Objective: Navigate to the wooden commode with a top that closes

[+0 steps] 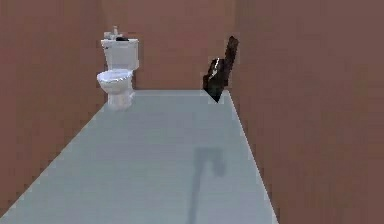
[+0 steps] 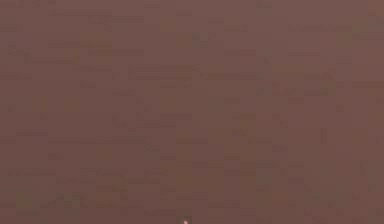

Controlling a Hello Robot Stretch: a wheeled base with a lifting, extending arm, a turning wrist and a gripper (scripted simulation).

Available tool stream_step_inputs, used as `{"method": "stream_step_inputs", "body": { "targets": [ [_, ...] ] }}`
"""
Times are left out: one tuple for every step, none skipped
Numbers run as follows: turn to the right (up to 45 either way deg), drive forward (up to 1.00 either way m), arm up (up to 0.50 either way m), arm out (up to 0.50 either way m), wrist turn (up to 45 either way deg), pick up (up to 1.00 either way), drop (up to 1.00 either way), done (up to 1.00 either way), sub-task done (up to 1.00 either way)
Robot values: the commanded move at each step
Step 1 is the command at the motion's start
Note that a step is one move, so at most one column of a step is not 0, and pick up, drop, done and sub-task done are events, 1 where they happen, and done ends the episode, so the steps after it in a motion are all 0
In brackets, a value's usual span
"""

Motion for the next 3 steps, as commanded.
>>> {"method": "stream_step_inputs", "body": {
  "targets": [
    [-3.0, 0.0, 0.0, 0.0, 0.0, 0.0, 0.0, 0.0, 0.0],
    [0.0, 1.0, 0.0, 0.0, 0.0, 0.0, 0.0, 0.0, 0.0],
    [0.0, 1.0, 0.0, 0.0, 0.0, 0.0, 0.0, 0.0, 0.0]
  ]
}}
